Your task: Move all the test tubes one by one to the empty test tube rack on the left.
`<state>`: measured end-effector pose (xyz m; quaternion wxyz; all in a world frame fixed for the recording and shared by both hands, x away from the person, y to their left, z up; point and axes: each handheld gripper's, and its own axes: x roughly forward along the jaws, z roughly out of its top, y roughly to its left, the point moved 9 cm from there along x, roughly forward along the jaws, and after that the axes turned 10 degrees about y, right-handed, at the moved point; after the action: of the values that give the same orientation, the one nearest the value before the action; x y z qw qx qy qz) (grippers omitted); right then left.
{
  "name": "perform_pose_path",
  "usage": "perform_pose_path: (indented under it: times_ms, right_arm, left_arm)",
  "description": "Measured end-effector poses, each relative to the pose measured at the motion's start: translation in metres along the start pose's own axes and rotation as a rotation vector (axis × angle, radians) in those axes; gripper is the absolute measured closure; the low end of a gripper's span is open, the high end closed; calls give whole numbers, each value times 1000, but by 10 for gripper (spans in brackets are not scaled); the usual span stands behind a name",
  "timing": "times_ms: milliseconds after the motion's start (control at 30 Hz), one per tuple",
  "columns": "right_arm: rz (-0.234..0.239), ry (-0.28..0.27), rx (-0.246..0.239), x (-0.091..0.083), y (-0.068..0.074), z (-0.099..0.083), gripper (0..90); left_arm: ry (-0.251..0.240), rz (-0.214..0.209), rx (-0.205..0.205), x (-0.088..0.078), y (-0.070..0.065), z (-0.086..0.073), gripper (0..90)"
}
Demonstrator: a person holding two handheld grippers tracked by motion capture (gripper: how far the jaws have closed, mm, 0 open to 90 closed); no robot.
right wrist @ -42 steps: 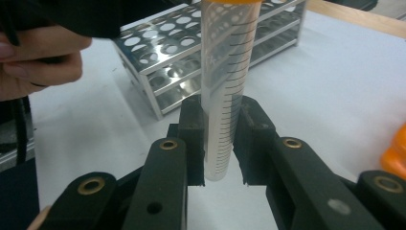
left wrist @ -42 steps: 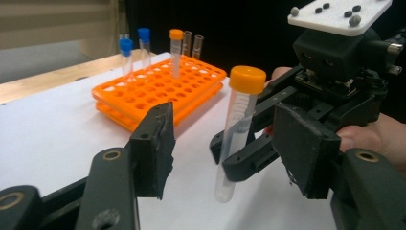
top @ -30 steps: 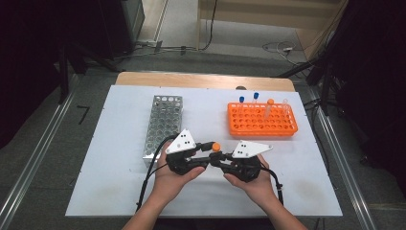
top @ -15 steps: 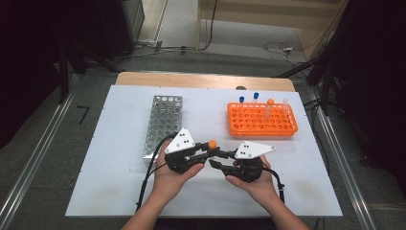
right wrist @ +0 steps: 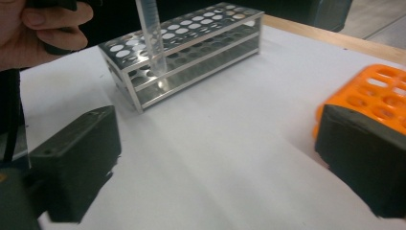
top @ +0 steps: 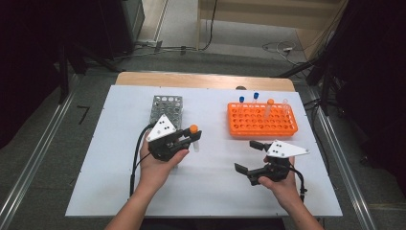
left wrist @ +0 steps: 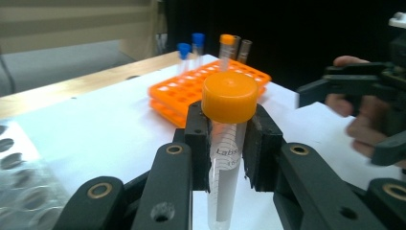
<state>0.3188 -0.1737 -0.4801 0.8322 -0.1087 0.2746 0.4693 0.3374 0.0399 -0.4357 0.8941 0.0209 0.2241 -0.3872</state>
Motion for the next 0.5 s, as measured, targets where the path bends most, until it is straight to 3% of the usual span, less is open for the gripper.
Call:
perform_pose_path:
  times_ms: [33,233,467,500]
  right_arm:
    - [0,0,0,0,0,0,0]
    - [-36,-22,30,-24,-19,-14,0]
    - [-74,-12,53,-37,-32,-32,0]
    - [-121,-9,53,-41,-37,-37,0]
  left_arm:
    - [0,0,0,0,0,0,747]
    - [-36,54,-45,-7,30,8,747]
    - [-46,112,-49,-9,52,17,747]
    - [-43,125,-49,-8,56,18,747]
